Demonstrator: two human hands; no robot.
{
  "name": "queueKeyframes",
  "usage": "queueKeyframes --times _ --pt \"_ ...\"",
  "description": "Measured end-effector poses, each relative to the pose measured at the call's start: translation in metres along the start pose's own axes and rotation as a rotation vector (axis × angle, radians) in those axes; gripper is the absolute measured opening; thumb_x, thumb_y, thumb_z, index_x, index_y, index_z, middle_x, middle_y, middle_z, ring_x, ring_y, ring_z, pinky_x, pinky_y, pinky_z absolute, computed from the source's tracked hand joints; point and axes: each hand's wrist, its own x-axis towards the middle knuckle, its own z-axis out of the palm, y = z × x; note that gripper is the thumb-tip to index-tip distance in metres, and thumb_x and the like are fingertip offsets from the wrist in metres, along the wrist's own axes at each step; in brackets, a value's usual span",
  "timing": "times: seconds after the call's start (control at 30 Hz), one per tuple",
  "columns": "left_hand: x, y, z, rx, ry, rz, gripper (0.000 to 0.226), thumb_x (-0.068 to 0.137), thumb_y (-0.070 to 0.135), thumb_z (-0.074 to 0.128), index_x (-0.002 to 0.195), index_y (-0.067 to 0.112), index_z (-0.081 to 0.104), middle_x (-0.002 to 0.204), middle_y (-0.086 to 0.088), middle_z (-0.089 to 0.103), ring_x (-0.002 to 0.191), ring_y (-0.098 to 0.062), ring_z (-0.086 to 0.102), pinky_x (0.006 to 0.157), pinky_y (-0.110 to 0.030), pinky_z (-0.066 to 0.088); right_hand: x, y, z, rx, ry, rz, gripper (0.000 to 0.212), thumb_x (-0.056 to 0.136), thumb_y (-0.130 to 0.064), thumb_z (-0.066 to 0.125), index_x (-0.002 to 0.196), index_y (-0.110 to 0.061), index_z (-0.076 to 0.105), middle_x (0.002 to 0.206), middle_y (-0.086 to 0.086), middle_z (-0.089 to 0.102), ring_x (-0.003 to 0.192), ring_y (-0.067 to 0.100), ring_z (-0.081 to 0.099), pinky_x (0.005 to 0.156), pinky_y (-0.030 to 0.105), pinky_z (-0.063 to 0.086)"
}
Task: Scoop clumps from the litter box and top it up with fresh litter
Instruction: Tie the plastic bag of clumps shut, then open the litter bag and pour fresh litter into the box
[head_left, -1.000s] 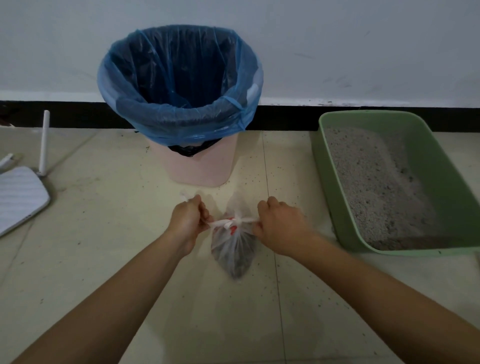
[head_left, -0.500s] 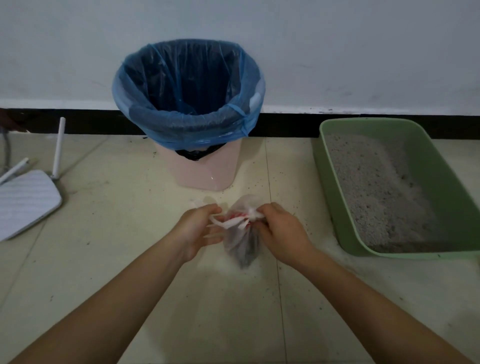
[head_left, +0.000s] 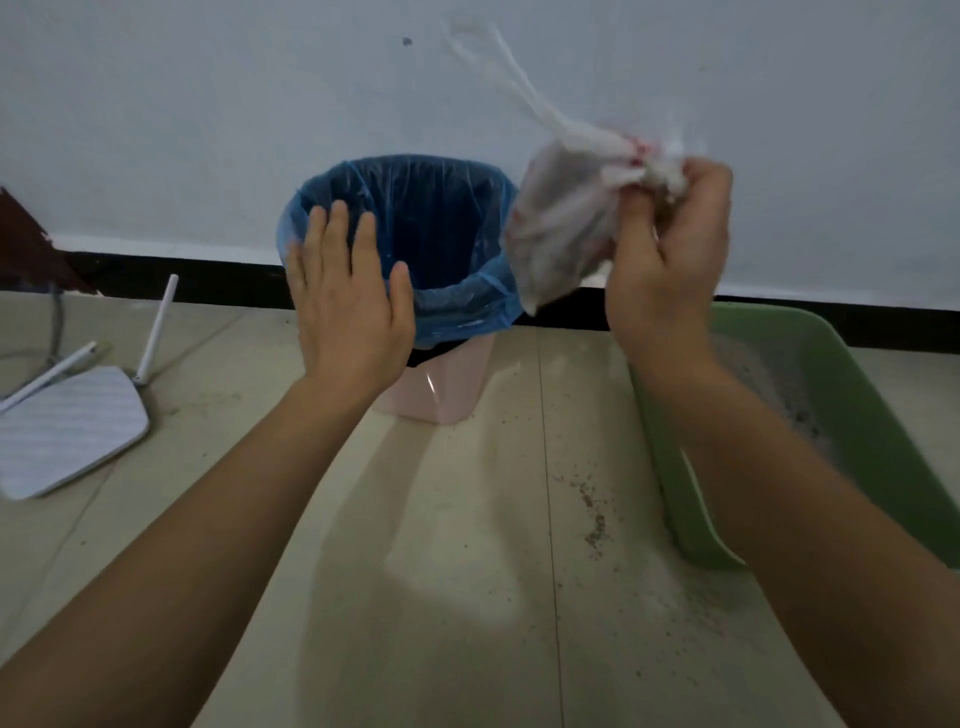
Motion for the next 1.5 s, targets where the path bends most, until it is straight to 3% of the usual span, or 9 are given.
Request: queueKeyframes --times 0.17,0.37,0.47,0.6,0.7,0.9,1.03,1.27,1.5 --pt "0.003 -0.010 0.014 -0.007 -0.099 -0.110 0.063 0.099 0.035 0.021 0.150 -0.001 0.023 0.158 -0.019 0.023 0.148 -0.030 0.012 0.122 -0.046 0.003 0.046 -0.001 0.079 -0.044 -0.178 0.044 0.006 0.099 -0.021 0.051 0.104 -0.021 0.048 0.103 0.000 0.059 0.091 0.012 0.059 0.074 0.028 0.051" --pt "0.003 -0.012 0.015 0.028 -0.082 -0.080 0.064 0.096 0.033 0.018 0.148 -0.003 0.027 0.154 -0.022 0.030 0.145 -0.032 0.022 0.121 -0.048 0.008 0.054 0.029 0.156 -0.577 -0.837 0.059 0.020 0.097 -0.017 0.053 0.104 -0.006 0.068 0.095 0.001 0.064 0.086 0.014 0.058 0.064 0.022 0.040" --pt "0.002 -0.012 0.017 0.046 -0.081 -0.086 0.064 0.097 0.033 0.018 0.149 -0.002 0.027 0.154 -0.021 0.031 0.145 -0.031 0.023 0.121 -0.047 0.008 0.043 0.040 0.173 -0.854 -1.141 0.133 0.014 0.096 -0.017 0.057 0.090 -0.005 0.061 0.080 0.003 0.056 0.078 0.018 0.055 0.052 0.024 0.040" --pt "0.002 -0.013 0.019 0.062 -0.063 -0.083 0.062 0.097 0.033 0.019 0.149 0.000 0.028 0.154 -0.019 0.032 0.144 -0.030 0.025 0.121 -0.047 0.009 0.032 0.038 0.176 -1.089 -1.479 0.134 0.031 0.103 -0.021 0.045 0.124 -0.002 0.057 0.099 0.005 0.050 0.088 0.020 0.049 0.075 0.028 0.041" --pt "0.002 -0.012 0.018 0.061 -0.059 -0.085 0.062 0.097 0.033 0.019 0.149 0.001 0.029 0.153 -0.019 0.034 0.144 -0.030 0.026 0.121 -0.047 0.010 0.033 0.038 0.173 -1.069 -1.407 0.054 0.029 0.099 -0.016 0.051 0.122 -0.001 0.061 0.094 0.007 0.059 0.076 0.019 0.052 0.069 0.029 0.043" --pt "0.001 -0.010 0.010 0.053 -0.109 -0.086 0.063 0.098 0.036 0.016 0.149 0.003 0.031 0.152 -0.016 0.037 0.145 -0.029 0.023 0.121 -0.046 0.008 0.053 0.028 0.107 -0.672 -0.736 -0.167 0.031 0.100 -0.015 0.048 0.122 -0.017 0.069 0.122 0.004 0.068 0.110 0.020 0.062 0.097 0.031 0.048" --pt "-0.004 -0.008 -0.002 0.080 -0.138 -0.051 0.062 0.101 0.045 0.014 0.151 0.012 0.030 0.159 -0.013 0.023 0.149 -0.026 0.013 0.121 -0.048 0.005 0.038 0.047 0.037 -0.480 -0.478 -0.233 0.033 0.102 -0.028 0.043 0.130 -0.020 0.058 0.125 0.001 0.057 0.108 0.014 0.057 0.091 0.029 0.046" --pt "-0.026 0.022 -0.017 0.174 -0.143 0.190 0.065 0.101 0.051 0.021 0.155 0.014 0.018 0.162 -0.015 0.007 0.150 -0.029 0.003 0.118 -0.055 0.010 0.003 0.102 -0.027 -0.641 -0.454 -0.283 0.054 0.104 -0.038 0.040 0.151 -0.011 0.035 0.158 0.014 0.030 0.142 0.030 0.033 0.114 0.044 0.030" --pt "0.044 0.065 -0.113 0.244 -0.218 0.131 0.065 0.101 0.050 0.019 0.154 0.012 0.022 0.161 -0.015 0.012 0.150 -0.031 0.008 0.116 -0.058 0.017 0.071 -0.001 -0.041 -0.676 -0.512 -0.156 0.063 0.102 -0.046 0.036 0.155 -0.014 0.026 0.163 0.011 0.018 0.148 0.029 0.023 0.116 0.045 0.024"
